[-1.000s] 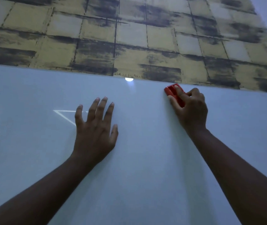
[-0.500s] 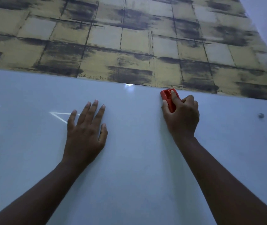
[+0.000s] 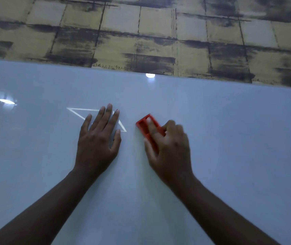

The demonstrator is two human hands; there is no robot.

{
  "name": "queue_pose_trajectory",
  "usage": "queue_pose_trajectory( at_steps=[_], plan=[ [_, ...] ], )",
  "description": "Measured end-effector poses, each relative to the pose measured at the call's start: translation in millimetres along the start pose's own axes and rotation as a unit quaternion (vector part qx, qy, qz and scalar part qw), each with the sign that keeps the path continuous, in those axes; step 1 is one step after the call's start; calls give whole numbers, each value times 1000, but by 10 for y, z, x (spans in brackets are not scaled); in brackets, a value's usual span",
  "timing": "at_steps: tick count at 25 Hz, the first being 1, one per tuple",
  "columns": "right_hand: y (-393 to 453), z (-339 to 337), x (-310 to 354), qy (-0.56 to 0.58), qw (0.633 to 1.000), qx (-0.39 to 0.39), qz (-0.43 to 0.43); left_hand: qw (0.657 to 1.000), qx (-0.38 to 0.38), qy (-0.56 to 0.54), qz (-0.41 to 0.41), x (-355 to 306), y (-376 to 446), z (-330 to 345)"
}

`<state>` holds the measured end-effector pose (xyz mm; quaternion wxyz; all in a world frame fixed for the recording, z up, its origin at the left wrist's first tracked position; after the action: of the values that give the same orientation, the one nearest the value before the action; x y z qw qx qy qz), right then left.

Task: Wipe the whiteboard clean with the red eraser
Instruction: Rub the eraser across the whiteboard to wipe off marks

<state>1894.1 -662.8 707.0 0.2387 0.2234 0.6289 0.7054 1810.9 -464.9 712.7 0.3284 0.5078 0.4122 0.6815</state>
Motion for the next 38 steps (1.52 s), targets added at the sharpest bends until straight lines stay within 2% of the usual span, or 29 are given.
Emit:
queue_pose_trajectory(
  at_steps=[4,7,10,14,19,22,26,28,31,34,36,38],
  plan=[
    [-757,-105,214,1,993,52,-103,1000,11,-1,24,23,-268,-63],
    [-797,-176,-1,-20,992,64,-108,1000,-2,-9,20,-8,-420,-117],
    [-486,-311,-480,-16,1000,17,12,999,-16,-26,17,-14,-493,-156],
    [-403,-557,-991,-2,977,-36,210,999,-17,-44,7,-26,-514,-176],
    [-778,-507,-863,46,945,-55,320,1000,-3,-26,-1,-91,-593,-189],
    [-882,-316,-365,49,962,-39,266,998,-12,-62,-9,-77,-621,-196],
    [-1211,-90,481,22,994,67,87,997,-13,-74,-16,-28,-636,-206],
    [-1417,-95,632,13,994,108,11,997,-5,-79,-14,-17,-657,-210],
    [-1637,-191,560,-7,989,138,-56,997,8,-70,-10,-35,-714,-233],
    [-1673,-305,373,-4,987,154,-53,998,14,-56,-10,-87,-811,-267],
    [-1493,-373,164,5,989,150,-1,998,13,-51,-18,-116,-884,-294],
    [-1180,-455,-135,23,988,128,86,998,6,-55,-26,-133,-935,-315]
  ],
)
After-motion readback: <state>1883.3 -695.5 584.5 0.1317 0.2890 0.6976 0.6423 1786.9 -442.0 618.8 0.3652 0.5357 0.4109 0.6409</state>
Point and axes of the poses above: each hand's wrist, its own y-axis towards the middle knuckle, its own z-axis out of the palm, x = y × z, the point moved 3 cm from there along y, towards the middle knuckle, and after that the axes turned 15 degrees about z, right-handed, at the moved point
